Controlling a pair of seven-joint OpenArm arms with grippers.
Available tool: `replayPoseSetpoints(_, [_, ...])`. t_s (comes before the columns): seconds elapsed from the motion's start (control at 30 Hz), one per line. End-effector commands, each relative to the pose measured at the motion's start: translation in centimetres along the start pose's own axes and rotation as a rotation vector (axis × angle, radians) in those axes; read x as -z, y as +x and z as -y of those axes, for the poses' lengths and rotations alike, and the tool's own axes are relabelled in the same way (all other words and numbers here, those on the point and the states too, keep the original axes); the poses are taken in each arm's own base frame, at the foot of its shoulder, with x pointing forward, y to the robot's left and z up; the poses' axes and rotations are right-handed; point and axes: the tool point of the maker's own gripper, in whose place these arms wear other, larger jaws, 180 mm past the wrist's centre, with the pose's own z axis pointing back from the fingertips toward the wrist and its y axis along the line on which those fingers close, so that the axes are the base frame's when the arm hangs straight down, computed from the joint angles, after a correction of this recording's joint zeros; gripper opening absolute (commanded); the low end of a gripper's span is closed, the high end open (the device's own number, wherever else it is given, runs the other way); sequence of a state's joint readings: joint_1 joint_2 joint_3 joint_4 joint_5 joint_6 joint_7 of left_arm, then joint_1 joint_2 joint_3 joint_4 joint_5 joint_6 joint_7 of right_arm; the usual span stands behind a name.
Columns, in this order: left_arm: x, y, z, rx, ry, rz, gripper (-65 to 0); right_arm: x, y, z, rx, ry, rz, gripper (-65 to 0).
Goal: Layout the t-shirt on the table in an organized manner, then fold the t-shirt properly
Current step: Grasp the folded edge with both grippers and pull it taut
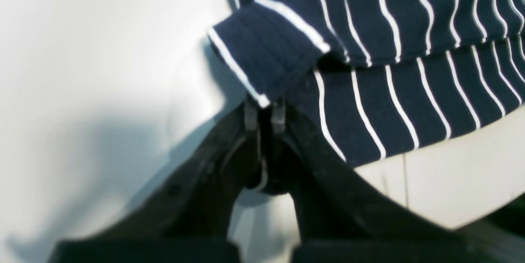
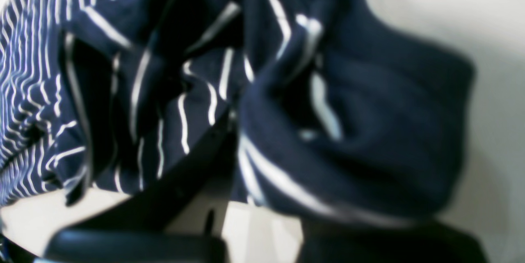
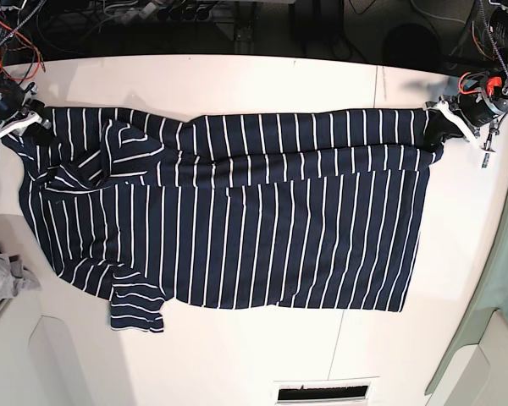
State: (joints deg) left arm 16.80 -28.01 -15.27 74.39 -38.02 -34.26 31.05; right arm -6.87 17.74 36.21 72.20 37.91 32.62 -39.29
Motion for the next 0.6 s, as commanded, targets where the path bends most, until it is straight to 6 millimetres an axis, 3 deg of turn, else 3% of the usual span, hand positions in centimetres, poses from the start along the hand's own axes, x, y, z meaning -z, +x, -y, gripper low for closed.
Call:
replayPoseSetpoints(0.0, [-0.7,0.6,-0.8,0.024,0.013,0.007,-65.0,-1.1,1.4,0.1,-0.036,0.007,0.041,-65.0])
replayPoseSetpoints(0.17, [-1.3,-0.4,-1.3,0.030,0.024,-0.021,-65.0,-3.0,-0.1,0.6,-0.078,-0.016,0.008,-65.0])
replayPoseSetpoints(0.37, [-1.5,-0.8,-0.8,0.046,0.004,-0.036,-65.0,-3.7,-1.8,1.3,-0.075,-0.036,-0.032,-65.0])
replayPoseSetpoints(0.5, [-1.5,-0.5,-0.3,0.042,-0.023,-0.025,-65.0,-3.7,-1.8,1.3,-0.074,-0.036,-0.031,-65.0])
replayPoseSetpoints(0.53, [-1.4,-0.5,-0.3,0.035,-0.027,-0.024,-63.0,-3.7,-1.8,1.3,-0.074,-0.035,-0.028,-65.0])
replayPoseSetpoints(0.57, [-1.4,-0.6,-0.3,0.035,-0.027,-0.026,-57.6,-3.7,-1.8,1.3,-0.074,-0.035,-0.028,-59.8])
